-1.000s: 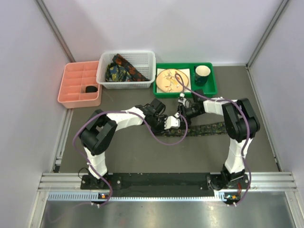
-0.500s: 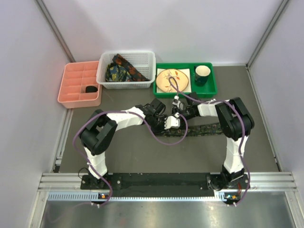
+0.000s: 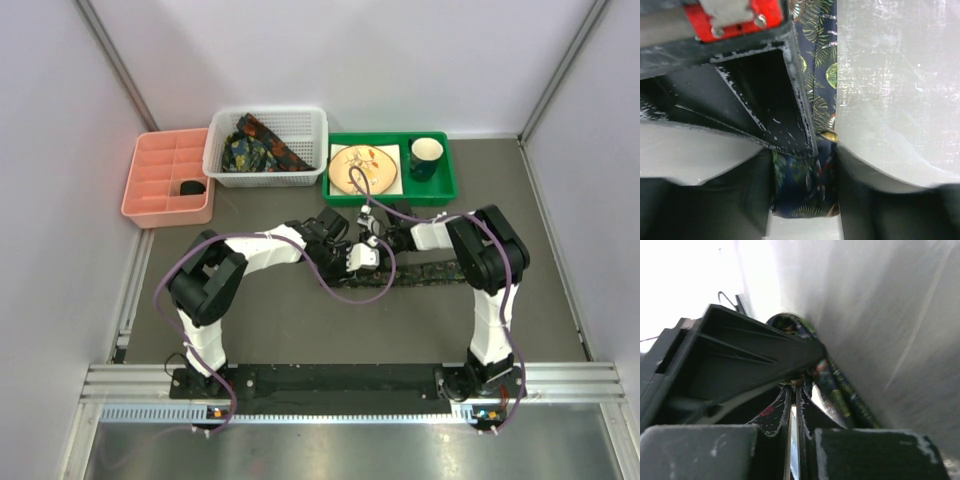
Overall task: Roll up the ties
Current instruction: Roll the tie at the center of the board.
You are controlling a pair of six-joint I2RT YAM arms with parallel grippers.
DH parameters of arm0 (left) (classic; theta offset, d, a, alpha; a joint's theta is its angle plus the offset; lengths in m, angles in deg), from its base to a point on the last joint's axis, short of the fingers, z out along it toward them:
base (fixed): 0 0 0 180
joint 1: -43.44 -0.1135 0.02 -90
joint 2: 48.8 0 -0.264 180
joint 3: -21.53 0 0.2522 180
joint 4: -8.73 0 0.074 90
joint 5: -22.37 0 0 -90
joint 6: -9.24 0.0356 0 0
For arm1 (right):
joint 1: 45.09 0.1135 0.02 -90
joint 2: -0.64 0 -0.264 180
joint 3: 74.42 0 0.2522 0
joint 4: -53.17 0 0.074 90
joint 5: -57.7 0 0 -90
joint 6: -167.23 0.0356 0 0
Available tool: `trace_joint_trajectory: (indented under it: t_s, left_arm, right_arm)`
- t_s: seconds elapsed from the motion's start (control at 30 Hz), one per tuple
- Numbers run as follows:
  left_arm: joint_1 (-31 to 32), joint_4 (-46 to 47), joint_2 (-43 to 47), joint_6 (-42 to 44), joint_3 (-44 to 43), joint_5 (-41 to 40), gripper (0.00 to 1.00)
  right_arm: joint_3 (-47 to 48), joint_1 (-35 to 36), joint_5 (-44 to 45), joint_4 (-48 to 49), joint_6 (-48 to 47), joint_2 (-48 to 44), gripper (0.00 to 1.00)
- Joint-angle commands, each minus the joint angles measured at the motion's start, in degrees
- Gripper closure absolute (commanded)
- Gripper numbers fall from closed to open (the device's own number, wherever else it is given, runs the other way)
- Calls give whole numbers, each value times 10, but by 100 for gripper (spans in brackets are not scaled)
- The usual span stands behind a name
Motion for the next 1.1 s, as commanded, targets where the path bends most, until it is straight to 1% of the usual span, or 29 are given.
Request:
trace_joint_trajectory:
  t_s: [0.0, 0.03, 0.07, 0.1, 0.13, 0.17, 0.27, 0.3, 0.33, 0.4, 0.43, 0.53, 0.57, 0.6, 0.63, 0.67, 0.7, 0.73, 0.77, 0.83, 0.9, 1.07]
  left_arm:
    - [-19, -15, -12, -12, 10, -17, 39]
    - [-25, -7, 7, -14, 13, -14, 29]
    - [-31, 1, 17, -23, 15, -7, 25]
    - [-46, 18, 29, -27, 20, 15, 18]
    - [-53, 30, 52, -31, 25, 24, 3]
    - [-58, 43, 66, -38, 29, 31, 1]
    - [-77, 97, 124, -42, 62, 64, 1]
    - [-85, 114, 140, -42, 91, 69, 1]
    - [-89, 142, 176, -38, 105, 77, 1]
    - [-96, 167, 215, -30, 145, 78, 1]
    - [-97, 195, 256, -28, 159, 80, 1]
    - [-97, 262, 303, -48, 235, 102, 1]
    - [-96, 267, 301, -50, 247, 102, 1]
    - [-93, 229, 294, -25, 237, 100, 1]
    - [-90, 183, 259, 0, 218, 97, 1]
    - [-87, 113, 235, 27, 194, 94, 1]
    - [-87, 73, 208, 35, 140, 91, 1]
    - [-88, 53, 161, 36, 117, 97, 1]
    - [-87, 45, 147, 37, 102, 98, 1]
    - [-84, 66, 122, 36, 95, 105, 1]
    - [-73, 78, 94, 43, 87, 92, 1]
    - [-59, 59, 50, 45, 56, 72, 10]
  right_arm:
    - [38, 10, 42, -60, -69, 21, 100]
    - [41, 10, 57, -82, -84, 21, 100]
    - [43, 10, 64, -90, -89, 22, 100]
    - [45, 9, 70, -95, -91, 22, 100]
    - [46, 8, 76, -102, -95, 23, 100]
    - [48, 10, 77, -102, -95, 23, 100]
    - [55, 10, 80, -104, -97, 22, 100]
    - [57, 10, 80, -105, -97, 23, 100]
    - [60, 10, 79, -106, -99, 24, 100]
    - [67, 10, 80, -117, -103, 26, 100]
    - [68, 10, 80, -119, -107, 26, 100]
    - [72, 10, 81, -131, -118, 24, 100]
    - [75, 10, 81, -133, -121, 24, 100]
    - [76, 10, 80, -135, -122, 23, 100]
    - [77, 11, 80, -135, -129, 23, 100]
    - [83, 13, 83, -140, -135, 23, 100]
    - [88, 15, 84, -148, -142, 23, 100]
    - [90, 18, 82, -150, -149, 24, 100]
    - [95, 19, 81, -152, -152, 27, 100]
    - [98, 24, 81, -156, -162, 30, 100]
    - [105, 25, 78, -159, -168, 36, 100]
    - [117, 25, 73, -163, -176, 44, 100]
